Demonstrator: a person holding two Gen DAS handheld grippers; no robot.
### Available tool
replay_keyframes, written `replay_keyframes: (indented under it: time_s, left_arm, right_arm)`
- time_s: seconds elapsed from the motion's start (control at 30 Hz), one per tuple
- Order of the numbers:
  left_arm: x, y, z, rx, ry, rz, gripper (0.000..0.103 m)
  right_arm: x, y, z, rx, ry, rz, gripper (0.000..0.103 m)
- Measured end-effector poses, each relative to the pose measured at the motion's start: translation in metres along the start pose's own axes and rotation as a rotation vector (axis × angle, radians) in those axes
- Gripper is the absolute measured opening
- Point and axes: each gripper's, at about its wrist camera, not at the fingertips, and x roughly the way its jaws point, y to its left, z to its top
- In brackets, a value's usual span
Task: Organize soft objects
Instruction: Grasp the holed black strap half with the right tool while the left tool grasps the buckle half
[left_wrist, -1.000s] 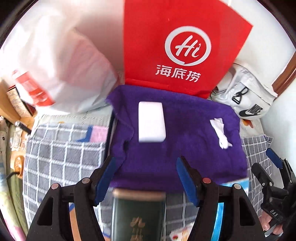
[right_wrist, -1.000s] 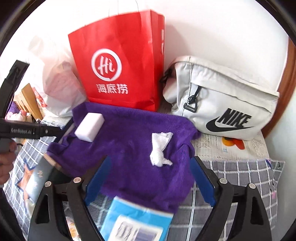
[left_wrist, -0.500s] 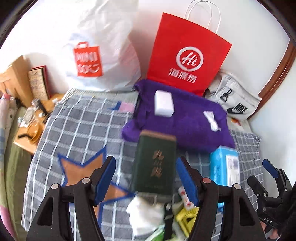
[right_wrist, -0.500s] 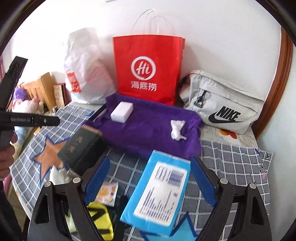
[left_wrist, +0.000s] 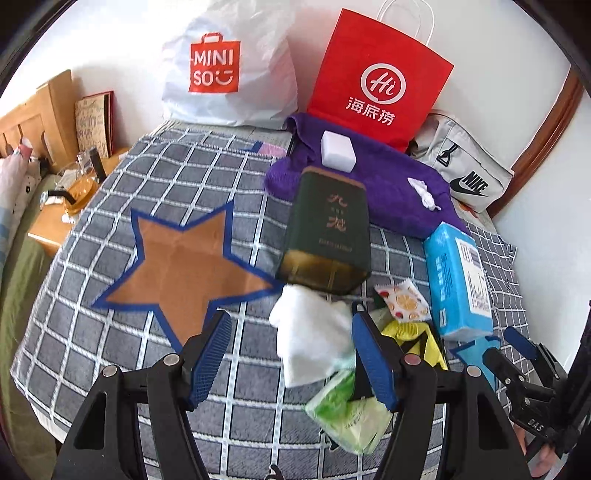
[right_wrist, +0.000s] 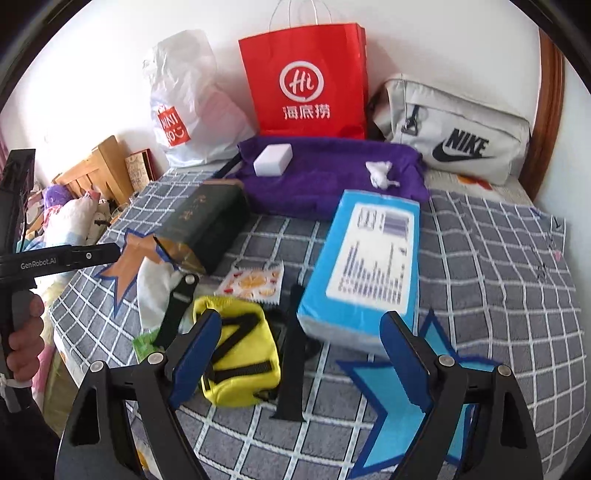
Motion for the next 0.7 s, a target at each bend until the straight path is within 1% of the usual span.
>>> replay_keyframes:
  time_s: [0.07,0.1,0.17,0.27,0.4,0.5,0.63,0.67,0.7]
  left_arm:
    - [0.002,0.003,-0.010,-0.003,0.005,-0.008,0.066]
    - [0.003,0.003,-0.013,-0.003,0.006,-0.002,0.066]
    - [0.005,0.004,-0.020,0.002,0.004,0.016,0.066]
    - [0.008,0.004,-0.026,0.012,0.006,0.033,0.066]
    - [0.014,0.006,-0.031,-0.008,0.020,0.019,0.066]
    - [0.018,0.007,-0.033,-0.021,0.032,0.003,0.066]
    - [0.022,0.004,-0.035,-0.009,0.033,0.011,0.066]
    - [0.023,0.004,-0.035,-0.010,0.035,0.011,0.066]
    - [0.024,0.004,-0.035,-0.012,0.038,0.011,0.066]
  right_arm:
    - [0.005,-0.002,-0.011,0.006,0.017,-0.003,0.075]
    - [0.009,-0.004,-0.015,0.012,0.032,-0.005,0.072]
    - [0.017,-0.007,-0.022,0.025,0.061,0.008,0.055]
    - [0.028,-0.011,-0.031,0.040,0.093,0.041,0.043]
    - [0.037,-0.011,-0.035,0.030,0.100,0.047,0.041]
    - [0.044,-0.011,-0.034,0.040,0.117,0.075,0.041]
    - [0.057,-0.013,-0.034,0.053,0.149,0.111,0.041]
    - [0.060,-0.013,-0.034,0.056,0.151,0.123,0.041]
    - [0.062,-0.013,-0.034,0.057,0.155,0.130,0.038]
